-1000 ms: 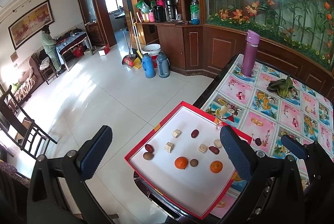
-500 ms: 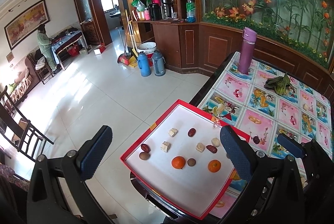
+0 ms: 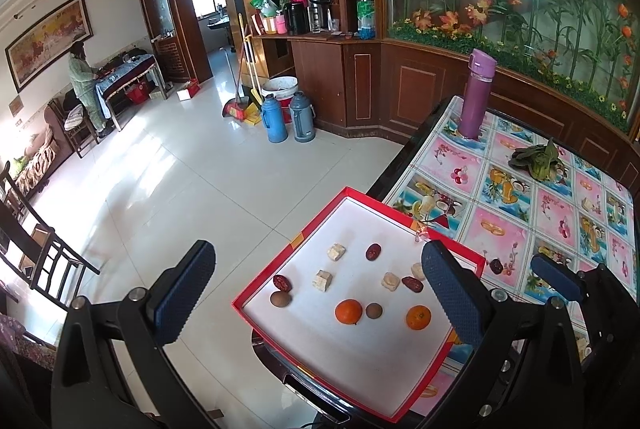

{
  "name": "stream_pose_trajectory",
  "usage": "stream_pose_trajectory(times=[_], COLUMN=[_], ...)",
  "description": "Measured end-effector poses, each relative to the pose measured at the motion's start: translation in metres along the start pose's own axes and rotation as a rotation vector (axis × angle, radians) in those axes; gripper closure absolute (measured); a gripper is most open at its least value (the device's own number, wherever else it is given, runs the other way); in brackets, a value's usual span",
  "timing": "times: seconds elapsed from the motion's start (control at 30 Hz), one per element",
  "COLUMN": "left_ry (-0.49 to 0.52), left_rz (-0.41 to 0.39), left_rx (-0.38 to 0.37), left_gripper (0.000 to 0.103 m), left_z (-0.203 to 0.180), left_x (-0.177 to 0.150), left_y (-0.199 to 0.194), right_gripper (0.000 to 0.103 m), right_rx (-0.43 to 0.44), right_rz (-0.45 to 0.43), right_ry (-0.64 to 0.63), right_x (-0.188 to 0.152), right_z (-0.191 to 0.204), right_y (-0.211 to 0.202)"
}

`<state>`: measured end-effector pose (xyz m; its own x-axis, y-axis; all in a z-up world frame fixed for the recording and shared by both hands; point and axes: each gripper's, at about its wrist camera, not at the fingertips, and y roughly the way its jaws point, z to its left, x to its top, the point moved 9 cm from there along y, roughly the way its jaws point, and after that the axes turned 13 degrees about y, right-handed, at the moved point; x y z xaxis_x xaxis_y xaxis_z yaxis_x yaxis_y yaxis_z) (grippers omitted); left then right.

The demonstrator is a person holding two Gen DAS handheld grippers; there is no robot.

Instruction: Organize fruits

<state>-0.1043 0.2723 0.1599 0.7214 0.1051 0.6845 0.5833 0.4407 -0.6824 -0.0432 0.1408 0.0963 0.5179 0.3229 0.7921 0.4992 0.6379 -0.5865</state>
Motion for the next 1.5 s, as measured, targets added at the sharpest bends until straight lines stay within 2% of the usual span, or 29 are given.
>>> stream_pose_trajectory(times=[0.47, 0.8, 1.5], left_ry=[0.018, 0.039, 0.027], left_rz=[-0.021, -0.033, -0.061], left_rx=[-0.031, -0.085, -0.092], left_gripper=[0.0, 0.0, 0.0], left_z=[0.008, 0.003, 0.008], left_x=[0.005, 0.01, 0.01], left_y=[0.007, 0.013, 0.005], right_gripper=[0.032, 0.032, 0.032], right_rx=[-0.008, -0.036, -0.04], right_rz=[-0.005, -0.001, -0.012], right_ry=[0.003, 0.015, -0.027], right_x=[0.004, 0.01, 0.01], right_z=[-0.002, -0.001, 0.006], right_y=[0.004, 0.008, 0.003])
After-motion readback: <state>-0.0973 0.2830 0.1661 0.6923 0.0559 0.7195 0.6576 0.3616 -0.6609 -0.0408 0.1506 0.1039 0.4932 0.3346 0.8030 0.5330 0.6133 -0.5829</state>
